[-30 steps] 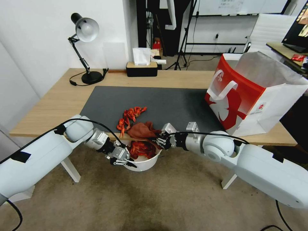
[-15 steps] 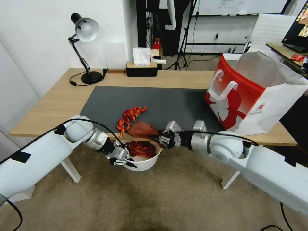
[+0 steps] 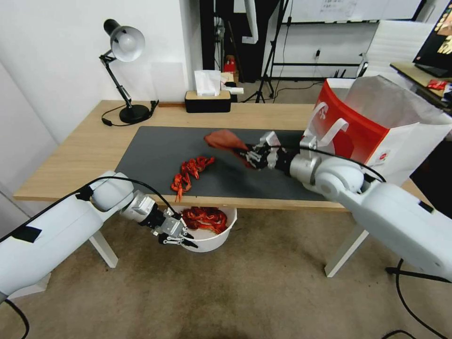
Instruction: Sweep shrimp from table into container with towel, then put container into takeout bag.
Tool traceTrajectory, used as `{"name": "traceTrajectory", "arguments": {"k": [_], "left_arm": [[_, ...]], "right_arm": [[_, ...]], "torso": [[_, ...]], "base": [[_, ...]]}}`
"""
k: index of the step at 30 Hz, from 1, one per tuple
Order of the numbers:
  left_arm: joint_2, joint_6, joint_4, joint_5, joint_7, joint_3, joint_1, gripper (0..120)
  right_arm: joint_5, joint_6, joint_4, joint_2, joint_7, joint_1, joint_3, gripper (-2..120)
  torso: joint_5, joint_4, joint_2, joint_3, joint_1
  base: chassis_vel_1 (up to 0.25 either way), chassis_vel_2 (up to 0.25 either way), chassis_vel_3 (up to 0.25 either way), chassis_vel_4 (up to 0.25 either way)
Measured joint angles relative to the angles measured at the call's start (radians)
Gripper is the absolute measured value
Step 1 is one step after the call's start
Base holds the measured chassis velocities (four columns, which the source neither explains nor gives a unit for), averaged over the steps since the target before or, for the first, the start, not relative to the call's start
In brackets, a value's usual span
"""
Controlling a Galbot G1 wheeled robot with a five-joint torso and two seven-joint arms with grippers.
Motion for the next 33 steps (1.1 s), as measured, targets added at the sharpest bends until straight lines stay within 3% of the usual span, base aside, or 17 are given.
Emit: {"name": "traceTrajectory", "arguments": {"k": [10,20,33], "left_arm": [[0.009,-0.013,0.001,0.002,0.008,-0.029,0.037,0],[0.011,-0.023,0.010,0.003,0.012,-0.047,0.054,0],[0.029,-0.045,0.031,0.009,0.024,-0.081,0.070,0]], "right_arm": [[-0.020,0.075,-0.281,0.165,0.035,0.211,-0.246,8],[-0.006,0.176,-0.496,0.328,0.054,0.301,-0.457,8],[0.018,0.222,-0.518,0.385,0.047,0.289,-0.496,8]], "torso": [[0.0001,-0.0002,0.000,0.000,0.000],[0.0001,0.0000,0.000,0.000,0.000],[0.0002,0.0001,0.000,0.000,0.000]], "base": [[0.000,0.000,0.000,0.000],[0.000,0.000,0.000,0.000],[0.000,0.000,0.000,0.000]]}}
